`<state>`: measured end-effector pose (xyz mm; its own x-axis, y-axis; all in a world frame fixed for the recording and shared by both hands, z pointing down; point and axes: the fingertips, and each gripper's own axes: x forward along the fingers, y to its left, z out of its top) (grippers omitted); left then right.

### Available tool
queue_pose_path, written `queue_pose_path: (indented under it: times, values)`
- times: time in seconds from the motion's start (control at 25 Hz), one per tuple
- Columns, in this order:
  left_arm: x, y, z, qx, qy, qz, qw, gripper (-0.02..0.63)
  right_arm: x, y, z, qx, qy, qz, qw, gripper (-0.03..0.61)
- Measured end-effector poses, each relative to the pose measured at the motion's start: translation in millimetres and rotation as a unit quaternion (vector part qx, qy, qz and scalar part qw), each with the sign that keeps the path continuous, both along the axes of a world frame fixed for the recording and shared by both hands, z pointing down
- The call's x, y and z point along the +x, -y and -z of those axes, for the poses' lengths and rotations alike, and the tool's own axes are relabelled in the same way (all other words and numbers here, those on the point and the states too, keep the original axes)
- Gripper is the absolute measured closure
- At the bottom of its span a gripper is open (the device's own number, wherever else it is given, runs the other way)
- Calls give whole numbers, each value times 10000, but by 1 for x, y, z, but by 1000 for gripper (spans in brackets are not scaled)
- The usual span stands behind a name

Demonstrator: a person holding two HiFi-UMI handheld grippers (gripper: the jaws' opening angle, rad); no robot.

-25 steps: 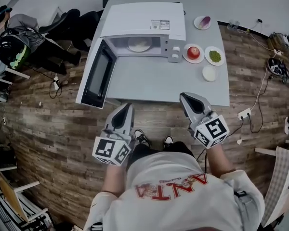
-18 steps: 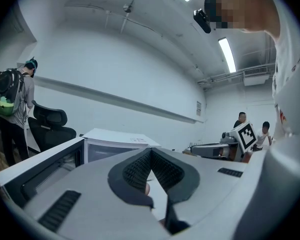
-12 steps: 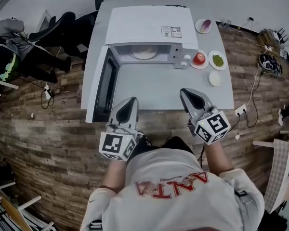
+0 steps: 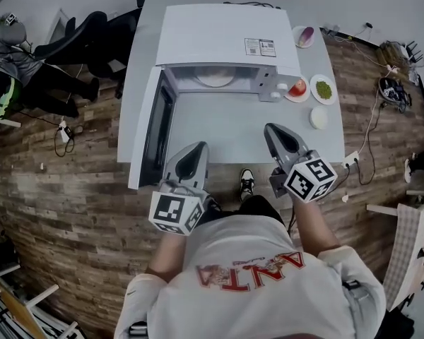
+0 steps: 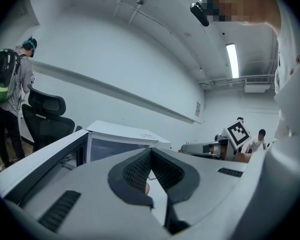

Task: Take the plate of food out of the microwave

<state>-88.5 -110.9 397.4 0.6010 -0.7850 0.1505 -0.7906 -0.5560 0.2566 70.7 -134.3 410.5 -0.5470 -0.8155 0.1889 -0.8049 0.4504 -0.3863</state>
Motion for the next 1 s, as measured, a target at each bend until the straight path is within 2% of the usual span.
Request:
queue_pose_path:
  times: [0.24, 0.48, 0.6, 0.72, 0.88, 1.0]
  values:
    - [6, 17, 0, -109, 72, 341, 9993, 607, 7, 44, -36, -639, 558, -1, 9964, 578]
    - [3, 31, -5, -176, 250, 626, 9976, 606, -7, 78, -81, -1362, 1261, -19, 9826, 567]
    - [-2, 35, -11, -278, 264, 751, 9964, 606, -17, 95, -105, -1837, 1762, -58, 9670, 563]
    - [-5, 39, -18, -356, 278, 801, 9958, 606, -25, 113, -121, -2151, 2313, -131, 9487, 515]
    - [-7, 46, -24, -435, 220, 871, 9950, 606, -29, 139, -132, -2341, 3216, -442, 9164, 500]
    - [-6, 53, -26, -492, 213, 851, 9949, 607, -28, 155, -149, -2564, 3607, -789, 8933, 500]
